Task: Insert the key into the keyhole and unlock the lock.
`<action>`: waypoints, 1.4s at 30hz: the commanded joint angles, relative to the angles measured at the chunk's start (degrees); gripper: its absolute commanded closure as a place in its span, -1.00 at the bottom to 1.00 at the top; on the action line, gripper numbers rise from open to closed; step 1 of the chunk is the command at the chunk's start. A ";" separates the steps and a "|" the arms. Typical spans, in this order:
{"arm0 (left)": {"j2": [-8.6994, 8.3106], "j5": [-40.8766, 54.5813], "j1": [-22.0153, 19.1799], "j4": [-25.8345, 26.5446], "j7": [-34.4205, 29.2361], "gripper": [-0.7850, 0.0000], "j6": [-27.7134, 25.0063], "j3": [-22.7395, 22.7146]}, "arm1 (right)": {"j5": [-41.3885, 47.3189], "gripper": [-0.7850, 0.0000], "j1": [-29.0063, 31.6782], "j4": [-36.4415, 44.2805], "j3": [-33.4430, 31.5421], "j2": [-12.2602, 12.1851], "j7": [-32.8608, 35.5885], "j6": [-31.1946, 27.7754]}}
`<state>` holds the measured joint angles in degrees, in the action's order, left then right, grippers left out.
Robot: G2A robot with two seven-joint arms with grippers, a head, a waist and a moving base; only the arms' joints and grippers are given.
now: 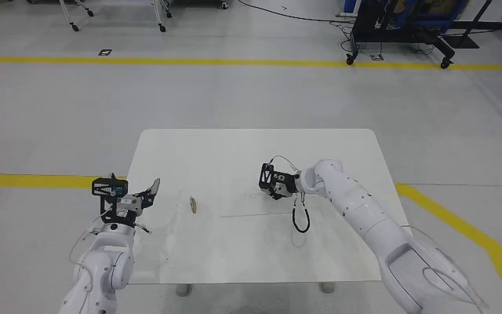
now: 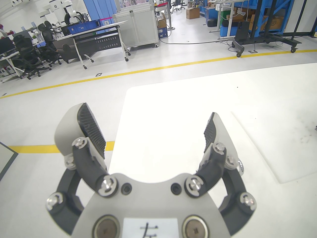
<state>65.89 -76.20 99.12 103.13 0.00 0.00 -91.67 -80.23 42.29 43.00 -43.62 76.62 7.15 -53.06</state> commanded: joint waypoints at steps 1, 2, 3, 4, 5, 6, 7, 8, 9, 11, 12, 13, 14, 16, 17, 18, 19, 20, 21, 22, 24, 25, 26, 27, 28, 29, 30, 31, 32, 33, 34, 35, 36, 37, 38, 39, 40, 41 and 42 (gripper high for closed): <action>0.00 0.00 0.00 0.00 0.00 -1.00 0.00 0.00 | -0.55 1.00 0.06 0.25 0.15 -0.05 -0.73 -0.08; 0.00 0.00 0.00 0.00 0.00 -1.00 0.00 0.00 | -0.91 1.00 0.14 0.48 0.18 -0.12 -1.07 -0.07; 0.00 0.00 0.00 0.00 0.00 -1.00 0.00 0.00 | -1.23 1.00 0.27 0.72 0.16 -0.21 -1.43 0.00; 0.00 0.00 0.00 0.00 0.00 -1.00 0.00 0.00 | -1.43 1.00 0.42 1.10 -0.01 -0.34 -2.04 0.18; 0.00 0.00 0.00 0.00 0.00 -1.00 0.00 0.00 | -1.74 1.00 0.62 1.53 -0.21 -0.52 -2.67 0.31; 0.00 0.00 0.00 0.00 0.00 -1.00 0.00 0.00 | -2.25 1.00 0.88 2.12 -0.49 -0.77 -3.41 0.57; 0.00 0.00 0.00 0.00 0.00 -1.00 0.00 0.00 | -2.83 1.00 1.20 2.88 -0.84 -1.08 -4.28 0.83; 0.00 0.00 0.00 0.00 0.00 -1.00 0.00 0.00 | -3.45 1.00 1.63 3.66 -1.26 -1.44 -5.22 0.97; 0.00 0.00 0.00 0.00 0.00 -1.00 0.00 0.00 | -3.88 1.00 2.09 4.51 -1.97 -1.86 -6.36 1.54; 0.00 0.00 0.00 0.00 0.00 -1.00 0.00 0.00 | -4.39 1.00 3.40 6.32 -3.57 -2.81 -8.90 1.90; 0.00 0.00 0.00 0.00 0.00 -1.00 0.00 0.00 | -4.88 1.00 4.03 7.26 -4.43 -3.34 -9.99 1.95; 0.00 0.00 0.00 0.00 0.00 -1.00 0.00 0.00 | -5.40 1.00 4.77 8.18 -5.25 -3.87 -11.01 1.96; 0.00 0.00 0.00 0.00 0.00 -1.00 0.00 0.00 | -5.78 1.00 5.51 9.13 -6.12 -4.39 -12.15 1.82; 0.00 0.00 0.00 0.00 0.00 -1.00 0.00 0.00 | -6.82 1.00 6.88 10.68 -7.54 -5.33 -13.38 1.31; 0.00 0.00 0.00 0.00 0.00 -1.00 0.00 0.00 | -7.12 1.00 7.50 11.35 -8.16 -5.72 -13.75 1.12; 0.00 0.00 0.00 0.00 0.00 -1.00 0.00 0.00 | -7.28 1.00 8.10 12.00 -8.75 -6.05 -14.20 1.09; 0.00 0.00 0.00 0.00 0.00 -1.00 0.00 0.00 | -7.19 1.00 8.73 12.69 -9.26 -6.34 -14.95 0.74; 0.00 0.00 0.00 0.00 0.00 -1.00 0.00 0.00 | -7.25 1.00 9.28 13.32 -9.72 -6.63 -15.80 0.28; 0.00 0.00 0.00 0.00 0.00 -1.00 0.00 0.00 | -7.04 1.00 9.84 13.66 -10.29 -6.90 -16.81 0.00; 0.00 0.00 0.00 0.00 0.00 -1.00 0.00 0.00 | -6.68 1.00 10.35 13.76 -10.86 -7.15 -17.60 -0.29; 0.00 0.00 0.00 0.00 0.00 -1.00 0.00 0.00 | -7.16 1.00 10.56 14.22 -11.24 -7.40 -17.79 -0.34; 0.00 0.00 0.00 0.00 0.00 -1.00 0.00 0.00 | -7.16 1.00 10.56 14.22 -11.24 -7.40 -17.79 -0.34; 0.00 0.00 0.00 0.00 0.00 -1.00 0.00 0.00 | -7.16 1.00 10.56 14.22 -11.24 -7.40 -17.79 -0.34; 0.00 0.00 0.00 0.00 0.00 -1.00 0.00 0.00 | -7.16 1.00 10.56 14.22 -11.24 -7.40 -17.79 -0.34; 0.00 0.00 0.00 0.00 0.00 -1.00 0.00 0.00 | -7.16 1.00 10.56 14.22 -11.24 -7.40 -17.79 -0.34; 0.00 0.00 0.00 0.00 0.00 -1.00 0.00 0.00 | -7.16 1.00 10.56 14.22 -11.24 -7.40 -17.79 -0.34; 0.00 0.00 0.00 0.00 0.00 -1.00 0.00 0.00 | -7.16 1.00 10.56 14.22 -11.24 -7.40 -17.79 -0.34; 0.00 0.00 0.00 0.00 0.00 -1.00 0.00 0.00 | -7.16 1.00 10.56 14.22 -11.24 -7.40 -17.79 -0.34; 0.00 0.00 0.00 0.00 0.00 -1.00 0.00 0.00 | -7.16 1.00 10.56 14.22 -11.24 -7.40 -17.79 -0.34; 0.00 0.00 0.00 0.00 0.00 -1.00 0.00 0.00 | -6.81 1.00 10.77 14.39 -11.19 -7.37 -18.05 -0.41; 0.00 0.00 0.00 0.00 0.00 -1.00 0.00 0.00 | -4.77 1.00 11.50 14.90 -11.42 -7.29 -20.18 -0.68; 0.00 0.00 0.00 0.00 0.00 -1.00 0.00 0.00 | -3.45 1.00 11.93 14.76 -11.83 -7.31 -21.86 -0.57; 0.00 0.00 0.00 0.00 0.00 -1.00 0.00 0.00 | -2.01 1.00 12.26 14.33 -12.30 -7.31 -23.69 -0.50; 0.00 0.00 0.00 0.00 0.00 -1.00 0.00 0.00 | -0.31 1.00 12.50 14.22 -12.78 -7.31 -26.16 -1.00; 0.00 0.00 0.00 0.00 0.00 -1.00 0.00 0.00 | 1.30 1.00 12.83 13.96 -13.13 -7.32 -28.81 -2.36; 0.00 0.00 0.00 0.00 0.00 -1.00 0.00 0.00 | 3.16 1.00 13.14 13.68 -13.67 -7.34 -31.93 -3.67; 0.00 0.00 0.00 0.00 0.00 -1.00 0.00 0.00 | 4.17 1.00 13.38 13.41 -13.99 -7.38 -34.30 -4.76; 0.00 0.00 0.00 0.00 0.00 -1.00 0.00 0.00 | 5.70 1.00 13.91 13.33 -14.03 -7.37 -37.13 -4.94; 0.00 0.00 0.00 0.00 0.00 -1.00 0.00 0.00 | 7.62 1.00 14.50 13.57 -13.71 -7.38 -40.33 -4.94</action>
<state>65.89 -76.20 99.12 103.13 0.00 0.00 -91.67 -74.87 56.10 56.39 -57.63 69.24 -28.86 -57.97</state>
